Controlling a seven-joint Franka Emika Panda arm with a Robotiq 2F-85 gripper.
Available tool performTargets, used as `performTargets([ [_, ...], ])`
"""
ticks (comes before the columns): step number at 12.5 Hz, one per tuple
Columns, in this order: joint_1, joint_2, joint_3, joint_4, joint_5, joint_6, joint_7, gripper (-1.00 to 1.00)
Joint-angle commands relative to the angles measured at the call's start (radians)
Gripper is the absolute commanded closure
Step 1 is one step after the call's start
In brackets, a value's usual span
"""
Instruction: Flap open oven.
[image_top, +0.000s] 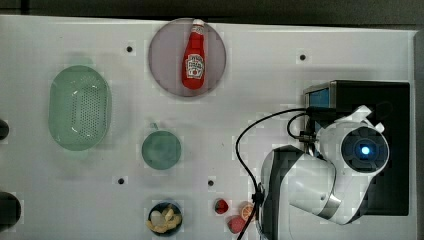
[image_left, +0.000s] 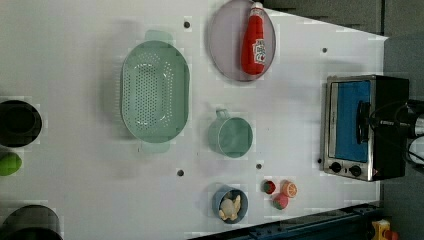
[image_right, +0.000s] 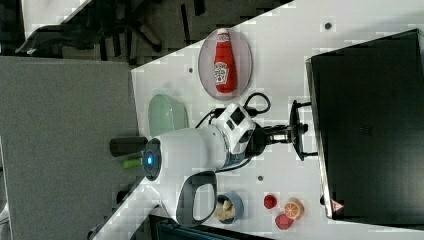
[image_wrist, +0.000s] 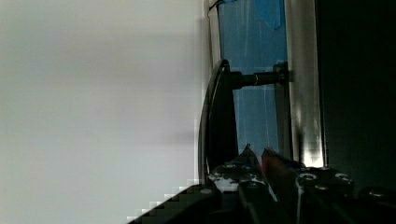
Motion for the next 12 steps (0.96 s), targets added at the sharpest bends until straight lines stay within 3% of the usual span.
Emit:
performTargets([
  [1, 0.031, 0.016, 0.018, -0.019, -0.033, -0.003, -0.027, 0.65],
  [3, 0.054, 0.017, 0.033, -0.024, -0.132, -0.003, 0.037, 0.65],
  [12, 0.153, 0.089, 0.153, -0.035, -0.577, -0.137, 0.697, 0.65],
])
